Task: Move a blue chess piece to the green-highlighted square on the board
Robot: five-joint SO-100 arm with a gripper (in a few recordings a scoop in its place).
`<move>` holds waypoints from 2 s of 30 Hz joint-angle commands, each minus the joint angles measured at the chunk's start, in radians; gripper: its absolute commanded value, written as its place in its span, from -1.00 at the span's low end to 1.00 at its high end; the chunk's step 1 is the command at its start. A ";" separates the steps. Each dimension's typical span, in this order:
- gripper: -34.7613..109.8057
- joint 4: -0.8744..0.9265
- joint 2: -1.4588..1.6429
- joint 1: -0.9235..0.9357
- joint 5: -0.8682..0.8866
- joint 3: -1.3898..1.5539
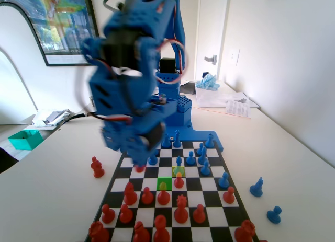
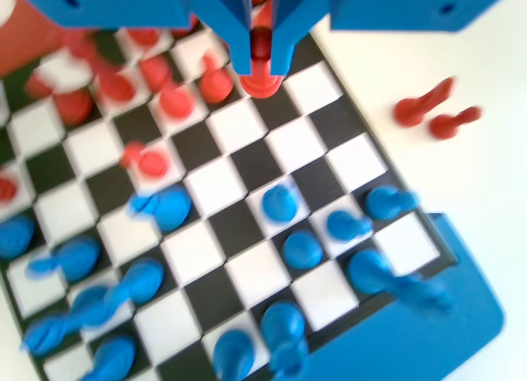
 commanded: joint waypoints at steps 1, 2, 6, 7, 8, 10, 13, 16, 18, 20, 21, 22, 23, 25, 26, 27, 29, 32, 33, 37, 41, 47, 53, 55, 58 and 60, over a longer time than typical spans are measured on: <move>-0.51 0.052 0.046 0.120 -0.015 -0.133; -0.51 0.063 0.026 0.143 -0.015 -0.164; -0.51 0.086 -0.058 0.212 -0.015 -0.259; -0.51 0.087 -0.081 0.224 -0.015 -0.276; -0.51 0.091 -0.106 0.235 -0.017 -0.291; -0.51 0.091 -0.150 0.256 -0.018 -0.310; -0.51 0.074 -0.210 0.284 -0.021 -0.316; -0.51 0.069 -0.255 0.316 -0.023 -0.308; -0.51 0.031 -0.270 0.331 -0.025 -0.293; -0.51 -0.011 -0.279 0.337 -0.026 -0.276; -0.51 -0.018 -0.287 0.341 -0.028 -0.276; -0.51 -0.028 -0.293 0.344 -0.028 -0.276; -0.51 -0.035 -0.301 0.345 -0.028 -0.276; -0.51 -0.055 -0.316 0.345 -0.028 -0.276; -0.51 -0.066 -0.324 0.345 -0.028 -0.276; -0.51 -0.078 -0.331 0.345 -0.028 -0.276; -0.51 -0.100 -0.345 0.342 -0.028 -0.276; -0.51 -0.127 -0.360 0.341 -0.029 -0.268; -0.51 -0.137 -0.365 0.341 -0.031 -0.264; -0.49 -0.156 -0.367 0.336 -0.034 -0.242; -0.44 -0.163 -0.365 0.330 -0.041 -0.225; -0.29 -0.158 -0.362 0.324 -0.080 -0.212; -0.29 -0.149 -0.353 0.327 -0.086 -0.219; -0.29 -0.144 -0.347 0.328 -0.087 -0.222; -0.31 -0.117 -0.325 0.330 -0.091 -0.235; -0.31 -0.086 -0.295 0.330 -0.089 -0.247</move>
